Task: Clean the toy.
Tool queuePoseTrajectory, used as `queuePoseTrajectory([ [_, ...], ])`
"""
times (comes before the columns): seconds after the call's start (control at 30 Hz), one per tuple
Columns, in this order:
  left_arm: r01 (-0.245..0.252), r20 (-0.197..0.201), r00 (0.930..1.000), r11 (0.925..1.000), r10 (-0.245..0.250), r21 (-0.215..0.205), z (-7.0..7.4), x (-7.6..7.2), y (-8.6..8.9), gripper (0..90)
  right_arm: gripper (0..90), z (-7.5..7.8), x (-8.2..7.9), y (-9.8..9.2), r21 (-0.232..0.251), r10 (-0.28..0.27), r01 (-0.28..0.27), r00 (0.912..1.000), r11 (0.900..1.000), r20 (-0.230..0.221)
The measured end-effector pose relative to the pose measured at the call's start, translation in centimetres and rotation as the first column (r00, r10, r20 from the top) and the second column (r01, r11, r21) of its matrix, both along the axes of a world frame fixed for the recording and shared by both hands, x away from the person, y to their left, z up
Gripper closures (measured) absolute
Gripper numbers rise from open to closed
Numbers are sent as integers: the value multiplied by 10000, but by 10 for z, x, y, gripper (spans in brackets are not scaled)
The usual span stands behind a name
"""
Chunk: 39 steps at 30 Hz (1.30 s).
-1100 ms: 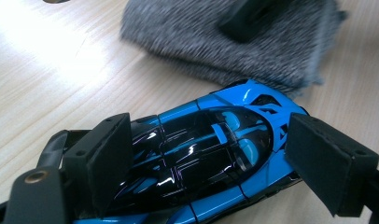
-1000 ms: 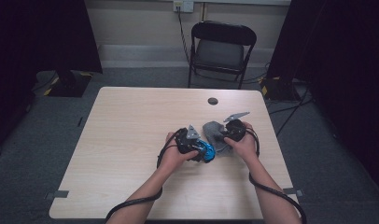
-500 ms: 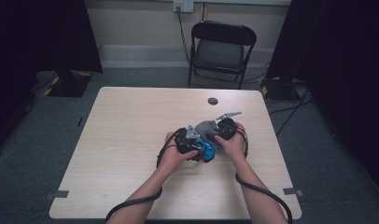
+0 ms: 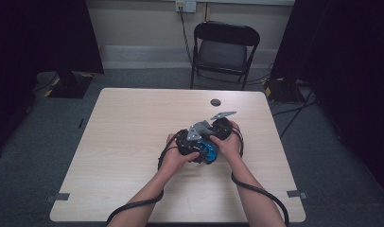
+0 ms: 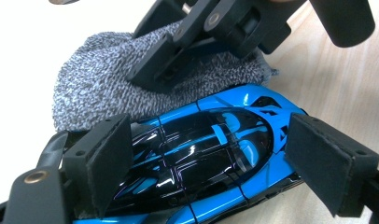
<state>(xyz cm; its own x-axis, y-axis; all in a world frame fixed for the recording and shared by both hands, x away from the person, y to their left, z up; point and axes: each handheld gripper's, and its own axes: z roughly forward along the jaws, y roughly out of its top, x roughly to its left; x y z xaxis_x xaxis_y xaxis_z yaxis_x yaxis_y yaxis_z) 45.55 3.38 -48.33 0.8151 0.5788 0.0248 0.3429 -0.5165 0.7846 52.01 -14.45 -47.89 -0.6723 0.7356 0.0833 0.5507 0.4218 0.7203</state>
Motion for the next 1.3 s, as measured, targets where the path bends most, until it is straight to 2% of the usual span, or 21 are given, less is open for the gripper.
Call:
queuePoseTrajectory([
  [0.03, 16, 2, 10000, 10000, -16, 4, 0, 0, 0, 150, 439, 1, 0, -3, -49, -87, 88, 9999, 9999, 130],
  [0.1, 13, -17, 10000, 10000, -13, -25, 0, 0, 0, 150, 422, 3, 0, -9, 272, -265, 263, 9996, 9993, 74],
  [0.33, -6, -1, 10000, 10000, 6, -94, -1, 0, 1, 150, 410, 9, -6, -24, 452, -437, 430, 9989, 9980, 141],
  [0.5, -30, -3, 10000, 9999, 30, -114, -1, -1, 1, 150, 415, -2, -12, -24, -42, -355, 354, 9994, 9994, -61],
  [0.57, 3, 41, 10000, 10000, -3, -89, -1, 0, 2, 150, 467, -8, -12, -23, -276, -252, 251, 9997, 9993, -23],
  [0.67, 22, 64, 10000, 10000, -21, -66, -1, 0, 1, 150, 623, -11, -10, -23, -250, -123, 124, 9999, 9996, 24],
  [0.73, -5, -3, 10000, 10000, 5, -66, 0, 0, 1, 150, 709, -10, -8, -23, -200, -62, 59, 9999, 9998, -147],
  [0.8, 20, 3, 10000, 10000, -20, -47, 0, 0, 1, 149, 745, -8, -6, -25, -13, -253, 253, 9992, 9997, -308],
  [0.9, 25, 12, 10000, 9999, -25, -112, -1, 0, 1, 150, 757, -4, -3, -27, 488, -541, 548, 9984, 9973, -162],
  [1.0, -1, -5, 10000, 9999, 1, -111, -1, 0, 1, 150, 757, 1, 3, -24, 687, -415, 411, 9991, 9968, 39],
  [1.07, 13, -16, 10000, 9999, -13, -119, -1, 0, 1, 150, 758, 2, 6, -18, 652, -180, 176, 9998, 9977, 61],
  [1.1, 22, -9, 10000, 9999, -22, -129, -1, 0, 1, 149, 757, 2, 7, -14, 447, -47, 40, 9999, 9990, 153],
  [1.17, 38, -18, 10000, 9999, -38, -131, -1, 0, 1, 150, 757, -1, 9, -5, 568, 264, -267, 9996, 9980, 62],
  [1.23, 47, -3, 10000, 9999, -47, -135, -1, 0, 2, 150, 757, -6, 10, 5, 6, 588, -588, 9983, 9983, 13],
  [1.3, 44, 11, 10000, 9999, -44, -137, -1, 0, 2, 150, 760, -11, 9, 10, -124, 768, -767, 9970, 9970, 99],
])
